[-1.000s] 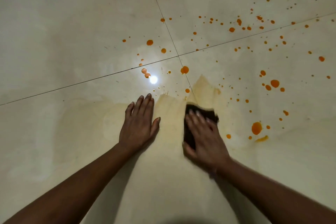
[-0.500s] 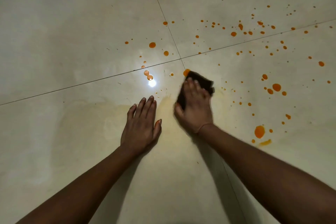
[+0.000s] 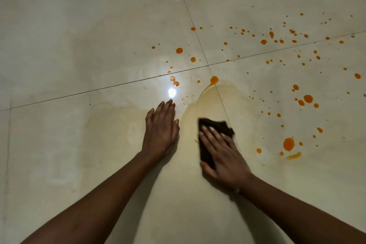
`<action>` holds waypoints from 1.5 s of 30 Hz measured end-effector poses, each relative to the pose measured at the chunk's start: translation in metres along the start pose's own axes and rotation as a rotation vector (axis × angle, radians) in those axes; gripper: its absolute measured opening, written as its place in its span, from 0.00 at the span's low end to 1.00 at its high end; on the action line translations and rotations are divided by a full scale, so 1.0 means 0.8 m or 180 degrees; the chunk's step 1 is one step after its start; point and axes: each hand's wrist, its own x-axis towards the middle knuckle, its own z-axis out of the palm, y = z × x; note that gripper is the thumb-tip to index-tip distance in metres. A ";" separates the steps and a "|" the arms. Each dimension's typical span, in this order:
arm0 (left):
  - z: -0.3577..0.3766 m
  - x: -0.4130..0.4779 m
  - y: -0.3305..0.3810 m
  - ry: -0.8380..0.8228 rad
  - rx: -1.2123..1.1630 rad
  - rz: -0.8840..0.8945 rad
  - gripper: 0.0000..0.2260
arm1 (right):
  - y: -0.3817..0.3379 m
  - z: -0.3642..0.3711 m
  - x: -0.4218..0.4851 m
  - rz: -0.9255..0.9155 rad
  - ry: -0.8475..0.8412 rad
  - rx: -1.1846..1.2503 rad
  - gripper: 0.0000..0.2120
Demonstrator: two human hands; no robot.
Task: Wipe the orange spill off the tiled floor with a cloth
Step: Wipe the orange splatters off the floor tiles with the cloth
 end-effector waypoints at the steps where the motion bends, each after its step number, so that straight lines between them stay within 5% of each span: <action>1: -0.009 -0.002 -0.005 0.0057 -0.0018 -0.0103 0.24 | 0.016 -0.006 -0.017 -0.0041 0.0052 -0.0009 0.37; 6: -0.034 0.005 -0.071 0.0262 0.0301 -0.0564 0.23 | 0.019 -0.042 0.122 0.0982 0.0402 0.0139 0.39; 10: -0.035 0.000 -0.113 0.0161 0.0463 -0.0616 0.24 | -0.071 0.005 0.097 -0.0085 0.0214 0.0085 0.38; 13: -0.032 -0.004 -0.116 0.0127 0.0496 -0.0590 0.24 | -0.023 0.001 0.007 -0.0443 0.0009 0.0026 0.39; 18: -0.022 -0.002 -0.128 0.0245 0.0502 -0.0587 0.24 | 0.004 -0.052 0.176 0.0868 0.0387 0.0106 0.39; 22: -0.022 -0.002 -0.126 0.0151 0.0489 -0.0614 0.24 | -0.071 -0.006 0.132 -0.0172 0.0155 0.0074 0.39; 25: -0.028 -0.002 -0.121 0.0089 0.0534 -0.0632 0.25 | -0.024 -0.013 0.058 -0.0468 0.0071 0.0094 0.38; 30: -0.024 -0.002 -0.129 0.0164 0.0519 -0.0582 0.25 | -0.039 -0.057 0.236 0.0865 0.0474 0.0288 0.36; 34: -0.026 -0.003 -0.125 0.0155 0.0499 -0.0569 0.24 | -0.101 -0.007 0.152 -0.0244 0.0052 0.0328 0.36; 37: -0.030 -0.003 -0.123 0.0148 0.0502 -0.0591 0.24 | -0.041 -0.021 0.120 -0.0252 -0.0032 0.0255 0.37; 41: -0.021 -0.001 -0.130 0.0165 0.0535 -0.0570 0.24 | -0.052 -0.066 0.285 0.0470 0.0275 0.0120 0.35; 45: -0.021 -0.001 -0.131 0.0188 0.0536 -0.0559 0.23 | -0.082 -0.036 0.236 -0.0615 -0.0032 -0.0071 0.36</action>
